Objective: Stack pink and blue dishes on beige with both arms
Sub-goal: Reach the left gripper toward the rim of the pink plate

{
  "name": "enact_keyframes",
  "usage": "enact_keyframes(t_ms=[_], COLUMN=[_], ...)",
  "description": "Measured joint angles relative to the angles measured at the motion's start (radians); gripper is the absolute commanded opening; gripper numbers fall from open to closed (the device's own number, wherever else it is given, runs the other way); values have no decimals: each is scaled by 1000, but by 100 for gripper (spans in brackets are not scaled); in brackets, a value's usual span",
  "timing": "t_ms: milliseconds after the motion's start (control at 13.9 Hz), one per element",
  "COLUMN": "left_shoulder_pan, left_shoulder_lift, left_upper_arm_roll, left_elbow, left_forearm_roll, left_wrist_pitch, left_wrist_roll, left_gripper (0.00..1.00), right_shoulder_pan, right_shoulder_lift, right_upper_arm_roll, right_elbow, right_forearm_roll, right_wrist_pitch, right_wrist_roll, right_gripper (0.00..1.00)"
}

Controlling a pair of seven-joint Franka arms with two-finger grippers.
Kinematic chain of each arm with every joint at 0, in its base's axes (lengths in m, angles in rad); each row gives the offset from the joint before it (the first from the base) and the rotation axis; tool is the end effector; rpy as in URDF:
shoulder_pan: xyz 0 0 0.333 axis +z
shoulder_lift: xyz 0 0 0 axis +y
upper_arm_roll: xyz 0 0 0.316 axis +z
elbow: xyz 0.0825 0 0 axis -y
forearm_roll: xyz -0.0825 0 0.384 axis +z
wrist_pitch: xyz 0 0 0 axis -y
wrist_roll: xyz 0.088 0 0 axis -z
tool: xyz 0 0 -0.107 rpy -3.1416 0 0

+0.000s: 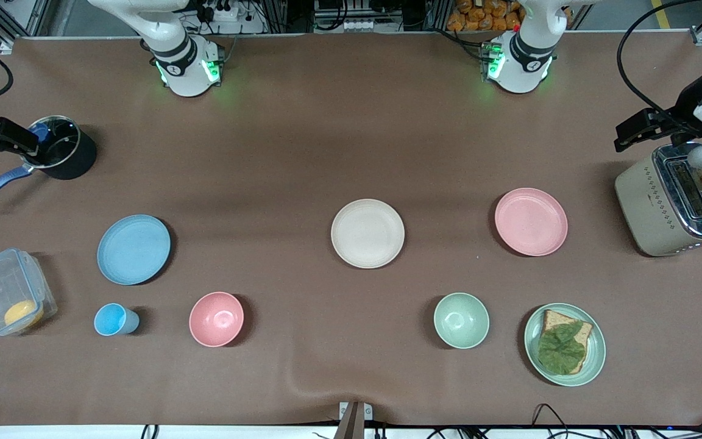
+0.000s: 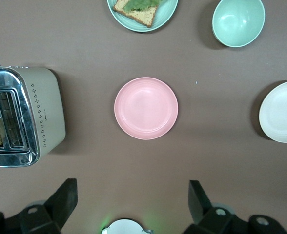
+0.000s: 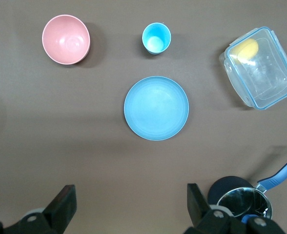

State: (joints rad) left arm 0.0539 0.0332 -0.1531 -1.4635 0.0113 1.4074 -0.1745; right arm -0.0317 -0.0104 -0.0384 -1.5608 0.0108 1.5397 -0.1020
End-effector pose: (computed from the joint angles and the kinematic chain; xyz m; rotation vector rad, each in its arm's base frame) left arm 0.5454 -0.0513 0.6426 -3.1181 -0.1193 0.1362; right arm 0.5470 -0.0373 0.6322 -3.1291 -0.0504 0.0152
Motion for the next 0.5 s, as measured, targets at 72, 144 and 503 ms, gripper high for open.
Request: enact_keyframes(t_ms=[72, 144, 503], left_shoulder_pan=[0, 0, 8], left_shoulder_lift=[0, 0, 46], left_upper_arm_roll=[0, 0, 18], left_elbow=[0, 0, -9], left_forearm_roll=[1, 4, 31], left_wrist_pitch=[0, 0, 7], left_wrist_roll=[0, 0, 1], left_gripper=[100, 100, 100], right_shoulder_pan=[0, 0, 0], right_shoulder_lift=[0, 0, -1], right_upper_arm_roll=[0, 0, 1], right_elbow=[0, 0, 0], right_forearm_roll=[0, 0, 0], right_wrist_pitch=[0, 0, 0], right_wrist_roll=[0, 0, 0], right_gripper=[100, 100, 100])
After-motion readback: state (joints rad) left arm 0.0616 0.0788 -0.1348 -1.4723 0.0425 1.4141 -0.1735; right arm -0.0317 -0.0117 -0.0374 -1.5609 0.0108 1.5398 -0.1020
